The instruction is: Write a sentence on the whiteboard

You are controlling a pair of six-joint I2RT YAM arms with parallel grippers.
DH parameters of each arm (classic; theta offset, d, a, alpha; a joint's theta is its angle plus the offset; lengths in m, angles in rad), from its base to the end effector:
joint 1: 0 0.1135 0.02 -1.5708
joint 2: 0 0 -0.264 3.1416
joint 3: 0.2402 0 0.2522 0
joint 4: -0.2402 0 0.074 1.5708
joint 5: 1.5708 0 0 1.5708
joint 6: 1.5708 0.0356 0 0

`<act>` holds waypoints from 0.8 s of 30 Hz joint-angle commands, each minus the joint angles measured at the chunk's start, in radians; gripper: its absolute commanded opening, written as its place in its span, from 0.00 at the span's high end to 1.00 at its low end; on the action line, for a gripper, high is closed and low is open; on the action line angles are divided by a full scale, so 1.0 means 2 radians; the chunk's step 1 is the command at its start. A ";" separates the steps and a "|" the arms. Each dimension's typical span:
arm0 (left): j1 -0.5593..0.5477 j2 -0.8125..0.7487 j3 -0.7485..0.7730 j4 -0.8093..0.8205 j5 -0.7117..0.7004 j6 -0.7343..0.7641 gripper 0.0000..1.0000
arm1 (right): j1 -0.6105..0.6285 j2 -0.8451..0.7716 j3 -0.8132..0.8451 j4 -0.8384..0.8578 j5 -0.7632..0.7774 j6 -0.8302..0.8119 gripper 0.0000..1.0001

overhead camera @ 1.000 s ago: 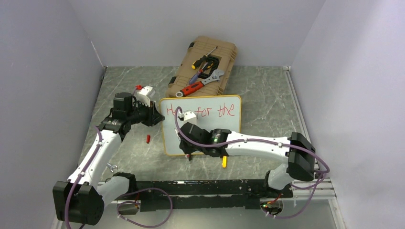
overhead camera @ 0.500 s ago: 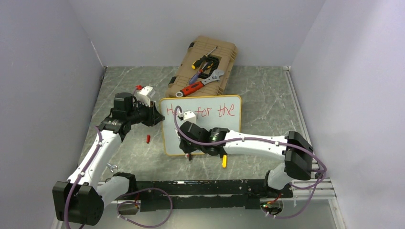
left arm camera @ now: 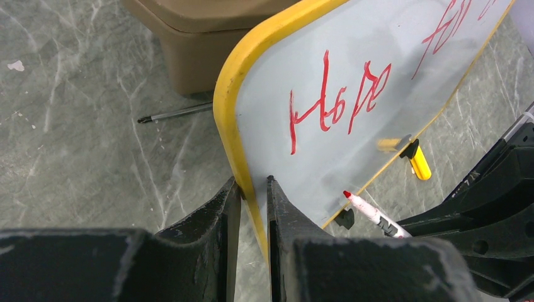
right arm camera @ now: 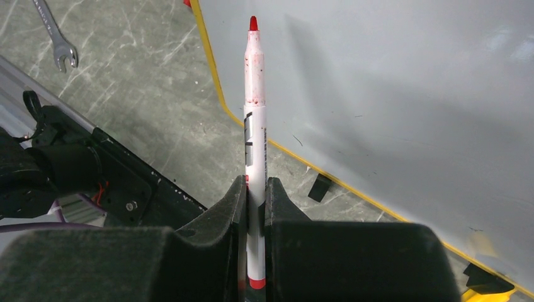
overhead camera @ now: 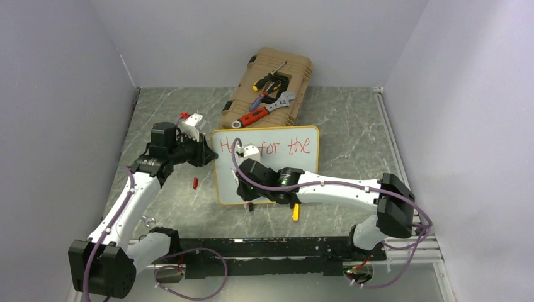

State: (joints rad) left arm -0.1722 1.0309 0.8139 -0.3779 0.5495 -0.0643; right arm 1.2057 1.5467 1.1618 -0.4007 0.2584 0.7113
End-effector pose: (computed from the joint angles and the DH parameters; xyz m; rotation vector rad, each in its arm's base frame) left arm 0.2164 -0.0565 0.2873 0.4333 2.1108 -0.7300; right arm 0.1298 0.3142 0.2644 -0.4646 2.3719 0.6376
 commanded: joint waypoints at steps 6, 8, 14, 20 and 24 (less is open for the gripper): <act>-0.011 0.005 0.009 0.003 0.010 0.010 1.00 | -0.002 -0.012 -0.012 0.031 -0.005 0.004 1.00; -0.011 0.006 0.009 0.004 0.011 0.010 1.00 | -0.002 -0.015 -0.012 0.028 -0.002 0.005 1.00; -0.011 0.008 0.010 0.006 0.019 0.009 1.00 | -0.005 -0.006 -0.010 0.022 -0.008 0.008 1.00; -0.011 0.006 0.010 0.007 0.020 0.008 1.00 | -0.013 0.011 0.010 -0.003 -0.006 0.020 1.00; -0.011 0.006 0.010 0.008 0.023 0.008 1.00 | -0.018 0.021 0.016 -0.020 -0.008 0.032 1.00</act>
State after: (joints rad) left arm -0.1741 1.0397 0.8139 -0.3698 0.5468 -0.0635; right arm 1.1812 1.5723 1.1446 -0.4046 0.2497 0.7406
